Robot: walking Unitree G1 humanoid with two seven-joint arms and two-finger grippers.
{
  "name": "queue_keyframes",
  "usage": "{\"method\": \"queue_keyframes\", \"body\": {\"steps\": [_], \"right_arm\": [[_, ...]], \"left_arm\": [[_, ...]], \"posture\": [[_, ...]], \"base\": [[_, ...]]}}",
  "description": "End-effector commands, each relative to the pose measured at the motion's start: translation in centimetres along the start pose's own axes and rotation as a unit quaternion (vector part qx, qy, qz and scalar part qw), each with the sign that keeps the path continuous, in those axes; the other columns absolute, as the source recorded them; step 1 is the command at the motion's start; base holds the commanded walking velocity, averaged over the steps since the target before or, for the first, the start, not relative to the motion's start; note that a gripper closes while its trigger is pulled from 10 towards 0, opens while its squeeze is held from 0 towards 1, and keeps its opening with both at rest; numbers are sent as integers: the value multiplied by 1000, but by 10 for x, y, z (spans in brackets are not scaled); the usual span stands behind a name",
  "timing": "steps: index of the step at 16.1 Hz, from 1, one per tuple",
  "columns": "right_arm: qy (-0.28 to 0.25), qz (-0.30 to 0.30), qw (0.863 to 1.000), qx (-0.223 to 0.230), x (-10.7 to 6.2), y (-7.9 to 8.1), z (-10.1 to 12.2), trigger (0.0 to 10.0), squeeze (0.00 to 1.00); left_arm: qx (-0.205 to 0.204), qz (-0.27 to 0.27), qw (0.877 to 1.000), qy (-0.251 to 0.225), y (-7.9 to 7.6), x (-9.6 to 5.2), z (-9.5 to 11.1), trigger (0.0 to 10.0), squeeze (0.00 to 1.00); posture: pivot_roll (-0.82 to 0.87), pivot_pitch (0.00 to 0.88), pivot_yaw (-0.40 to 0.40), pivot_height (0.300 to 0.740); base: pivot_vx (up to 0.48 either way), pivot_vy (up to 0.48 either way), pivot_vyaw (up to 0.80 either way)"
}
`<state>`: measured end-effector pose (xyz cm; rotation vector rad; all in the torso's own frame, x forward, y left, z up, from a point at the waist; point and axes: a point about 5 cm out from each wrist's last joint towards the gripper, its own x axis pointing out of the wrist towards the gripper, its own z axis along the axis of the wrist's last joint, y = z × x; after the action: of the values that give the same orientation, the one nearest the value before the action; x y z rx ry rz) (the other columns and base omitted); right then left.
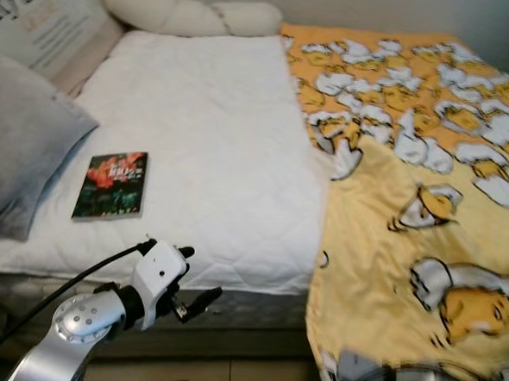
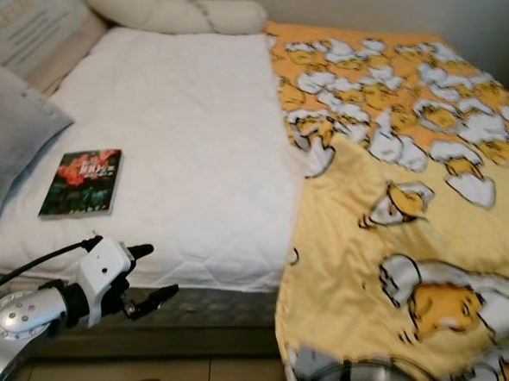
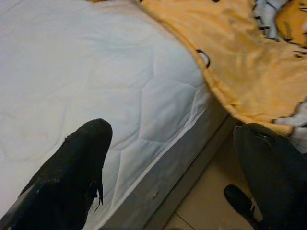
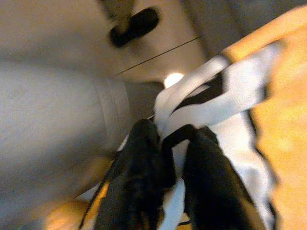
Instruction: Clean up the room
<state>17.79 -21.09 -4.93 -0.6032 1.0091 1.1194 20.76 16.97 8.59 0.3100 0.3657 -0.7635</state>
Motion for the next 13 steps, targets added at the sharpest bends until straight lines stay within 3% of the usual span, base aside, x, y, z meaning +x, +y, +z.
{"method": "queue_keyframes", "body": {"steps": [1, 5, 6, 7, 8, 10, 11, 12, 13], "right_arm": [[-6, -18, 1000, 4, -6, -10, 2, 10000, 1000], [-46, -98, 994, -4, -20, -41, 29, 10000, 1000], [-76, -148, 986, -6, -25, -53, 42, 10000, 1000], [-126, -222, 967, 4, -34, -67, 60, 10000, 1000], [-126, -222, 967, 4, -34, -67, 60, 10000, 1000], [-202, -348, 912, 77, -47, -86, 85, 10000, 1000], [-211, -369, 900, 99, -48, -88, 88, 10000, 1000], [-212, -407, 877, 139, -46, -91, 89, 10000, 1000], [-205, -419, 871, 152, -43, -91, 90, 10000, 1000]], "left_arm": [[6, 0, 1000, 5, 1, 0, -1, 10000, 373], [10, 1, 1000, 3, 2, 2, -1, 10000, 373], [10, 9, 1000, 1, 3, 2, 0, 10000, 373], [8, 26, 1000, -7, 5, 4, 1, 10000, 380], [8, 26, 1000, -7, 5, 4, 1, 10000, 380], [-10, 99, 995, -29, 14, 10, 5, 10000, 380], [-13, 110, 993, -33, 16, 11, 5, 10000, 380], [-17, 118, 992, -38, 16, 13, 7, 10000, 380], [-16, 112, 993, -38, 13, 14, 7, 10000, 376]], "posture": [[77, 0, 14, 740], [82, 0, 11, 740], [80, 0, 12, 740], [74, 0, 14, 740], [74, 0, 14, 740], [66, 0, 16, 740], [66, 0, 14, 740], [73, 0, 7, 740], [76, 0, 4, 740]], "base": [[0, 0, 0], [0, 0, 0], [0, 0, 0], [0, 0, 0], [0, 0, 0], [0, 0, 0], [0, 0, 0], [0, 0, 0], [0, 0, 0]]}}
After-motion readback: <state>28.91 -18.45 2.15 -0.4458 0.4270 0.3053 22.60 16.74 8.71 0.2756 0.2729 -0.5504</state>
